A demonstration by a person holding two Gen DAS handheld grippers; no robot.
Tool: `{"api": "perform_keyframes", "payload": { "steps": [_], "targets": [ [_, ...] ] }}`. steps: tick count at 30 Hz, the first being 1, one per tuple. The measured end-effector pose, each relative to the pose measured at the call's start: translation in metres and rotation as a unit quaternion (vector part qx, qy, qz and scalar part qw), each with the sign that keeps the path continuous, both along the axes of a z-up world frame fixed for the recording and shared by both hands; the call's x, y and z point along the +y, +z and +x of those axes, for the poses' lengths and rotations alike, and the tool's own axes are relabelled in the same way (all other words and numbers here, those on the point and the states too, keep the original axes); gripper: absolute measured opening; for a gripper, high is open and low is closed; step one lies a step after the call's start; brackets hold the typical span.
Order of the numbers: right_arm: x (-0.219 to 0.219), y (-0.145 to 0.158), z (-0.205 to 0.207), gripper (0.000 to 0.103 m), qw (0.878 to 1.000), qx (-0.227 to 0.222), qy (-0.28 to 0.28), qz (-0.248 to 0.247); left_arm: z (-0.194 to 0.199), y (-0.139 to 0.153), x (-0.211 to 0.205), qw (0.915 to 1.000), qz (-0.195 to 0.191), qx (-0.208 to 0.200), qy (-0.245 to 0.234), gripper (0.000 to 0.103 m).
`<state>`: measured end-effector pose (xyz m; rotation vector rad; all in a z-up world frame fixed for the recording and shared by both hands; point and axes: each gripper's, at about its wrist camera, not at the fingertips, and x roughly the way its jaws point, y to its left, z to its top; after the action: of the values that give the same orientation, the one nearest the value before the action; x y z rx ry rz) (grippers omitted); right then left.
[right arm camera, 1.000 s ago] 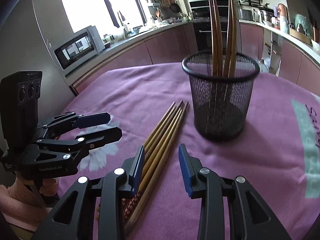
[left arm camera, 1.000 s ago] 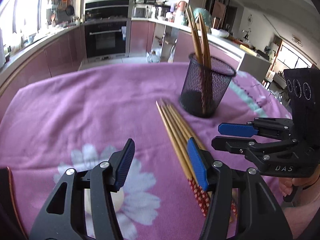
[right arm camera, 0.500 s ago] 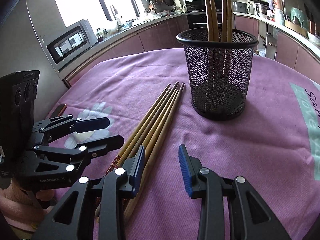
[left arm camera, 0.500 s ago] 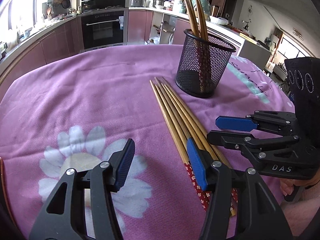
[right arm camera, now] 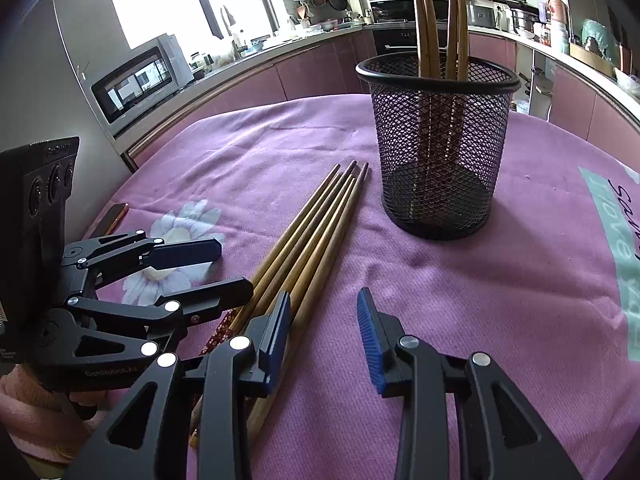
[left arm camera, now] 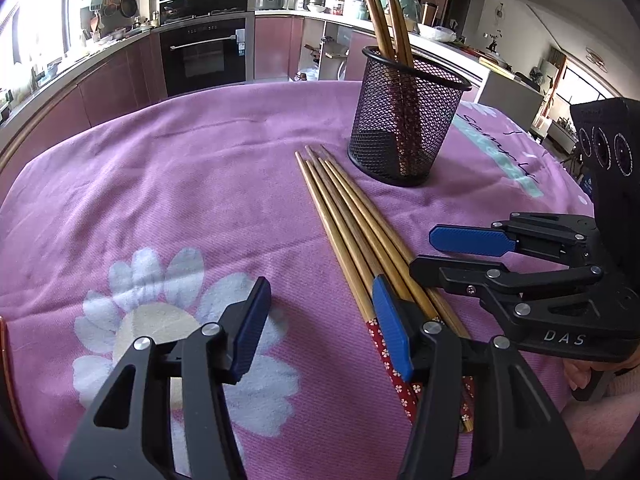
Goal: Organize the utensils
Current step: 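Move both open tools back toward the remaining chopsticks on the cloth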
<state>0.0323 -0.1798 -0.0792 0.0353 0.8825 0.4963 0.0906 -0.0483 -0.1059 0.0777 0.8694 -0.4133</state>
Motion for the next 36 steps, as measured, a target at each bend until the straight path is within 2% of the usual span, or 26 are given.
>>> {"api": "perform_keyframes", "payload": {
  "steps": [18,28,33,36],
  "targets": [
    [0.002,0.000,0.001,0.031,1.000,-0.005,-0.002,-0.022,0.002,-0.003,-0.002,0.9998,0.017,0.002,-0.001,0.049],
    [0.006,0.001,0.002,0.031,0.999,-0.006,-0.003,-0.038,0.009,-0.002,-0.004,0.9997,0.020,0.008,0.005,0.038],
    [0.013,0.001,0.010,0.025,0.999,-0.007,-0.004,-0.048,0.016,-0.003,-0.007,0.9997,0.023,0.007,0.008,0.037],
    [0.015,0.001,0.015,0.023,0.999,-0.008,-0.005,-0.053,0.022,-0.003,-0.010,0.9996,0.028,0.006,0.008,0.033]
  ]
}}
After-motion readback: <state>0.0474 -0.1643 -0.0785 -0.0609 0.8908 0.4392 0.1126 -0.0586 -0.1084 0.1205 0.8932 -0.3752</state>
